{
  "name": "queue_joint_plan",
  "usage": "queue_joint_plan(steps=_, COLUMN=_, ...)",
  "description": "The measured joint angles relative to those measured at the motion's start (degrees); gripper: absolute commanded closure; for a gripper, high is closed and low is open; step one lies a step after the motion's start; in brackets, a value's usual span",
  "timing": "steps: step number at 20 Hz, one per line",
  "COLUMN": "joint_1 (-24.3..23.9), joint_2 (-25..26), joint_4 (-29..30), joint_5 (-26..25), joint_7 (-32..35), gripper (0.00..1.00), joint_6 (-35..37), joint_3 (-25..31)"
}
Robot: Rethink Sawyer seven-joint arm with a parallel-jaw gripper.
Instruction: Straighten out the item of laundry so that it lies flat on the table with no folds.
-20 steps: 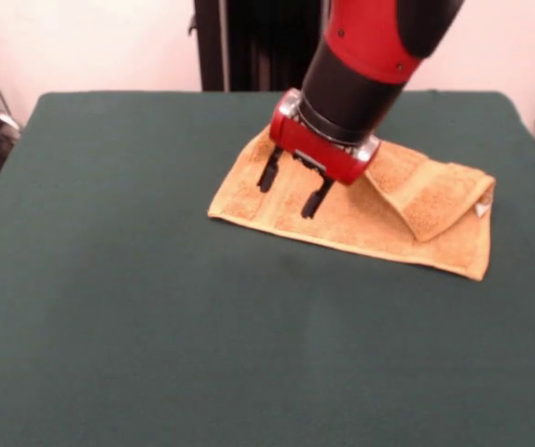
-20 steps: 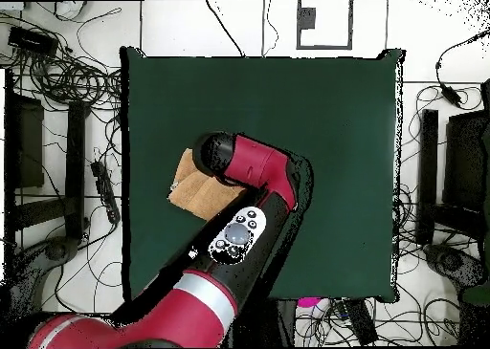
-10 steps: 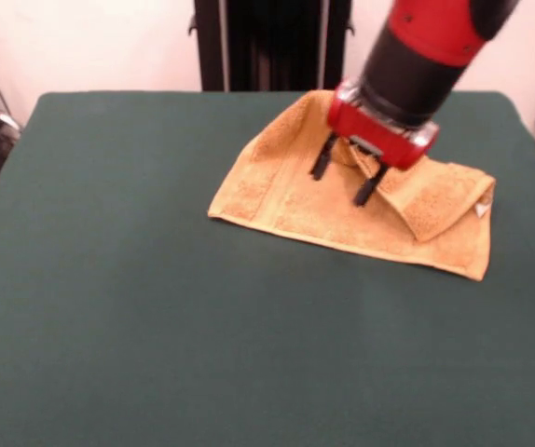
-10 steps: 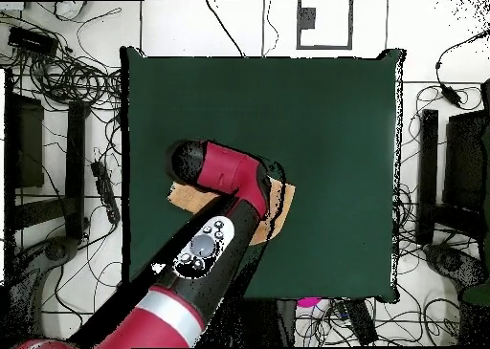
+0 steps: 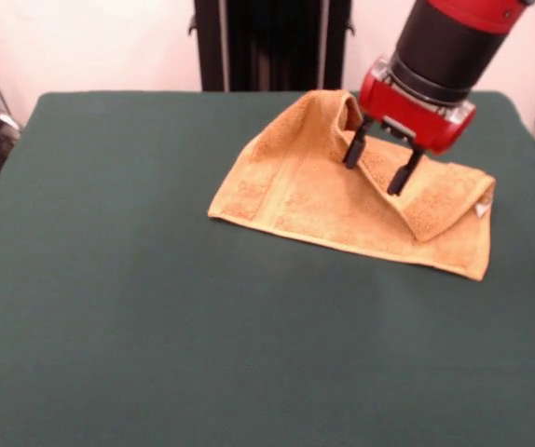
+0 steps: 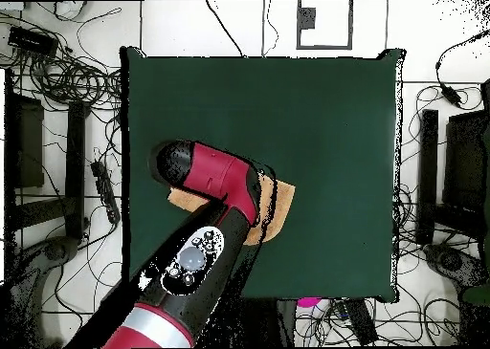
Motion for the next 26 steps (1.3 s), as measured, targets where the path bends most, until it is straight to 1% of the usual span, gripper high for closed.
queue_joint_plan(steps=10, joint_1=-0.80, joint_2=0.51, joint_4=2.95, joint_5=1.45, joint_7=1.00, gripper=0.00, joint_6=-1.63, joint_3=2.17)
queue_joint_plan(steps=20, joint_1=-0.35, joint_2=0.85, joint_4=5.23, joint_5=1.41, joint_7=1.00, gripper=0.00, joint_6=-5.37, joint_3=2.34)
queue_joint_plan(steps=26, joint_1=-0.84, joint_2=0.68, joint_4=6.61, joint_5=2.65, joint_7=1.00, gripper=0.00, joint_6=-7.48, joint_3=3.98)
